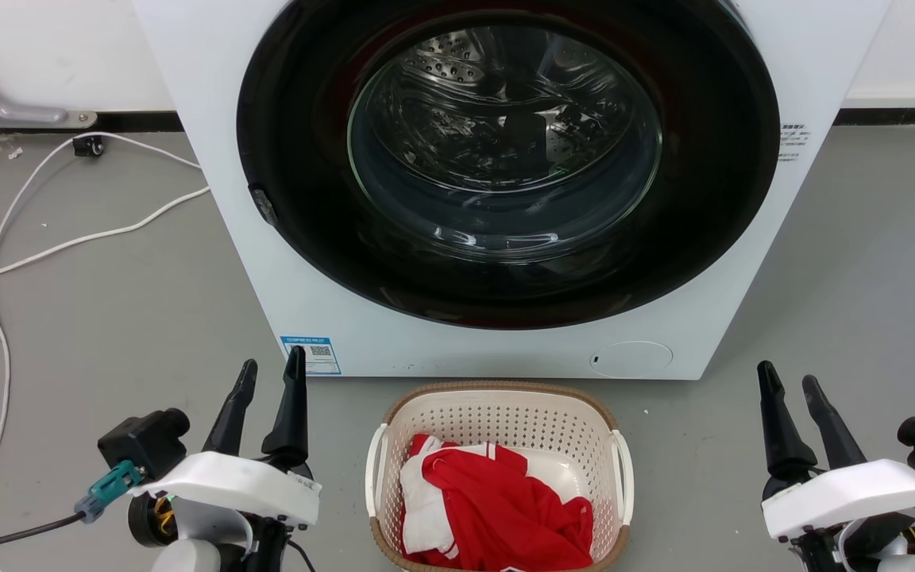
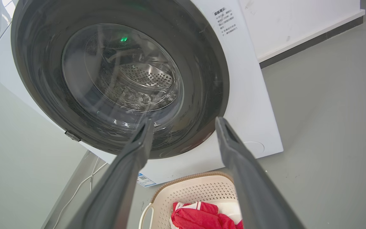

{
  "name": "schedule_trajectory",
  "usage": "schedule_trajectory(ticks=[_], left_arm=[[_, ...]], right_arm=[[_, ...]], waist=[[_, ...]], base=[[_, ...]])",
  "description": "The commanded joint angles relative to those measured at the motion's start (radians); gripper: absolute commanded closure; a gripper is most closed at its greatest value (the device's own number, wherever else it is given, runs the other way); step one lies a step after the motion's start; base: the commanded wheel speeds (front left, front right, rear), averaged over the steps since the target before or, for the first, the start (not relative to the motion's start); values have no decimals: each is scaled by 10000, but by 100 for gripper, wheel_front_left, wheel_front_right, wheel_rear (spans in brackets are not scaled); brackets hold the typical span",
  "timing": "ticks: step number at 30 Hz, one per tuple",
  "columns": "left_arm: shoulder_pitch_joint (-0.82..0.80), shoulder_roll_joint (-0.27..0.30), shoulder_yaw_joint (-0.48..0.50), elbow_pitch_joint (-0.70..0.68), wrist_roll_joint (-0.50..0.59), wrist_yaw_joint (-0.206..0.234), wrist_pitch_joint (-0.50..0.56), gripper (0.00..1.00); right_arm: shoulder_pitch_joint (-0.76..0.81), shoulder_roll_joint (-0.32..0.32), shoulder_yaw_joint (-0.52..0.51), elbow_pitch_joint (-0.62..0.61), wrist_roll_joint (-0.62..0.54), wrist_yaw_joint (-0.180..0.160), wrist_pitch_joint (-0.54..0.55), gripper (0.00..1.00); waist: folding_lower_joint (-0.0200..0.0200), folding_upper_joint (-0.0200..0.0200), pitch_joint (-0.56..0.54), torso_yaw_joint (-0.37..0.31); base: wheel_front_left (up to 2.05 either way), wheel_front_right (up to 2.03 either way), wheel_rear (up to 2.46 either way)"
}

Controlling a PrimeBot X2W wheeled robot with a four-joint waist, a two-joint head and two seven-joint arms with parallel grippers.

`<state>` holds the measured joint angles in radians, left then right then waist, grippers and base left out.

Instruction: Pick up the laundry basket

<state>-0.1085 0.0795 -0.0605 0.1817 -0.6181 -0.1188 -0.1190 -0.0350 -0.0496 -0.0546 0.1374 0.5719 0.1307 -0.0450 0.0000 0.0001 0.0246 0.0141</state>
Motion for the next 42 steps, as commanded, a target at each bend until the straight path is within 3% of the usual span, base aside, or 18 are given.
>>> schedule_trajectory(ticks=[1,20,42], left_arm=[[-226,71,-64,-65,365,38,-113,0],[-271,161,-394,416,2640,298,-699,0],[-217,108,-500,491,4329,528,-1158,0]], right_arm=[[17,-23,-2,-170,-346,0,-67,0],[320,-19,92,-426,-2635,0,-305,0],[394,-15,211,-446,-4342,-1,-621,0]], waist=[[0,-1,3,-6],[0,-1,21,7],[0,-1,55,49]], base=[[0,0,0],[0,0,0],[0,0,0]])
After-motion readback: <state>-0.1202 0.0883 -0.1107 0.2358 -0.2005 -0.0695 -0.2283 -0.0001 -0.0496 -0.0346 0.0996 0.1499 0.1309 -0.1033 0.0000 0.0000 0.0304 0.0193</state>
